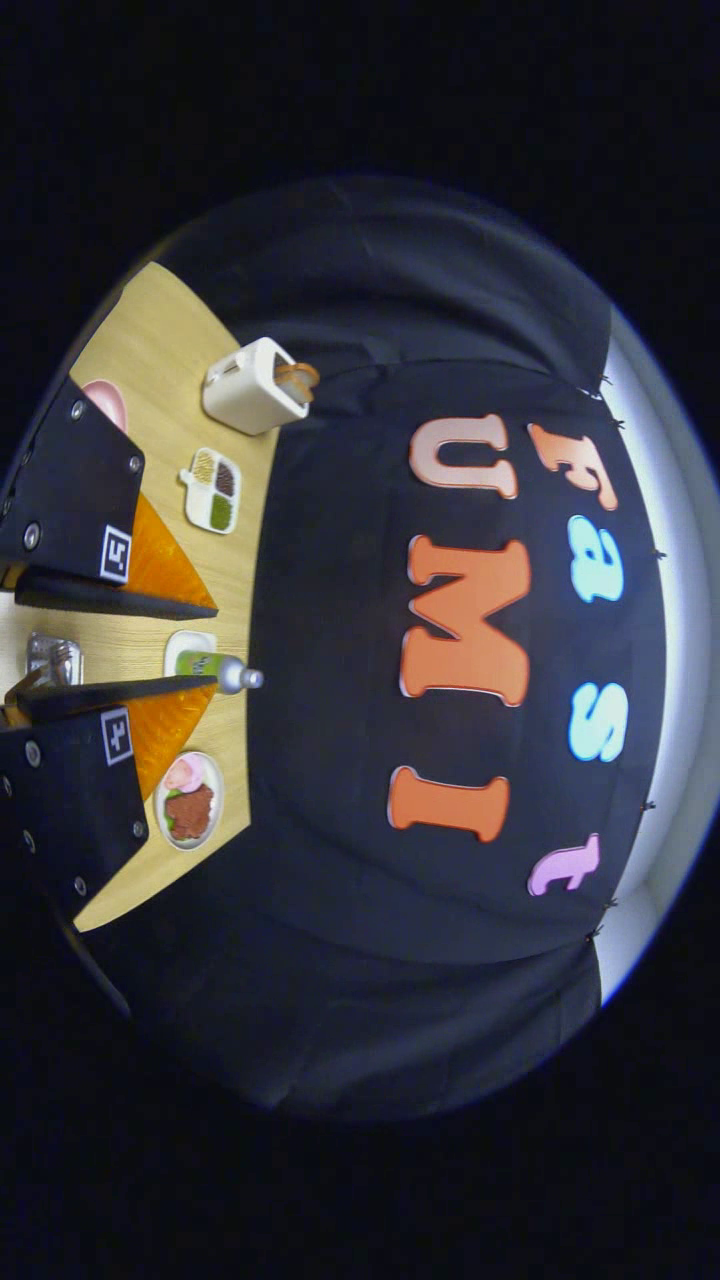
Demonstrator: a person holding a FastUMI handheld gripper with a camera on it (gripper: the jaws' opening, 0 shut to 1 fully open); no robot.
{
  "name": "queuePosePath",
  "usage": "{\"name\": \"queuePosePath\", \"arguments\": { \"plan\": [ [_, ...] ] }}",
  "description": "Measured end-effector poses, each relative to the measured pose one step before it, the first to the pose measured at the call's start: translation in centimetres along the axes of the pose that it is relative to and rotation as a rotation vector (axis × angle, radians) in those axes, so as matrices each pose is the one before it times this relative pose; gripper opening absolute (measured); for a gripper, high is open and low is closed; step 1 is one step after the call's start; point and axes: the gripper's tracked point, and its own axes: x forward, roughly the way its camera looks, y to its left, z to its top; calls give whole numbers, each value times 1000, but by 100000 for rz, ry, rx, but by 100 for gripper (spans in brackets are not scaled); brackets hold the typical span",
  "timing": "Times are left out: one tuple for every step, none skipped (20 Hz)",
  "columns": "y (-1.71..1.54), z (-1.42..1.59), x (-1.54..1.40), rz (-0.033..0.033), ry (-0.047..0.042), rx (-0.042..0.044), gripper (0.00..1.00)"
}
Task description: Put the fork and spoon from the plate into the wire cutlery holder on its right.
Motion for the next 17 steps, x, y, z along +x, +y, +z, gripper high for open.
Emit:
{"name": "queuePosePath", "arguments": {
  "plan": [
    [175,2206,-235,738,-5801,656,34],
    [274,1863,-314,1145,-5061,205,43],
    [293,1748,-207,1026,-4487,57,48],
    [472,1434,-89,1521,-3726,-273,57],
    [415,1039,-23,726,-3040,-234,61],
    [396,813,-81,1125,-2963,4,68],
    [361,994,23,609,-2839,138,72],
    [428,845,-47,1103,-2759,-156,77],
    [163,708,59,406,-1946,-693,79],
    [447,562,-125,1253,-1365,-1173,82],
    [516,272,-3,794,-1038,-1147,83],
    [532,219,-107,1378,-796,-354,84],
    [479,237,-163,1029,-804,276,85],
    [331,245,-30,840,-851,375,86],
    [82,162,20,72,-596,59,87],
    [67,27,-131,494,-64,-40,90],
    [446,126,-309,1749,-662,379,91]
  ]
}}
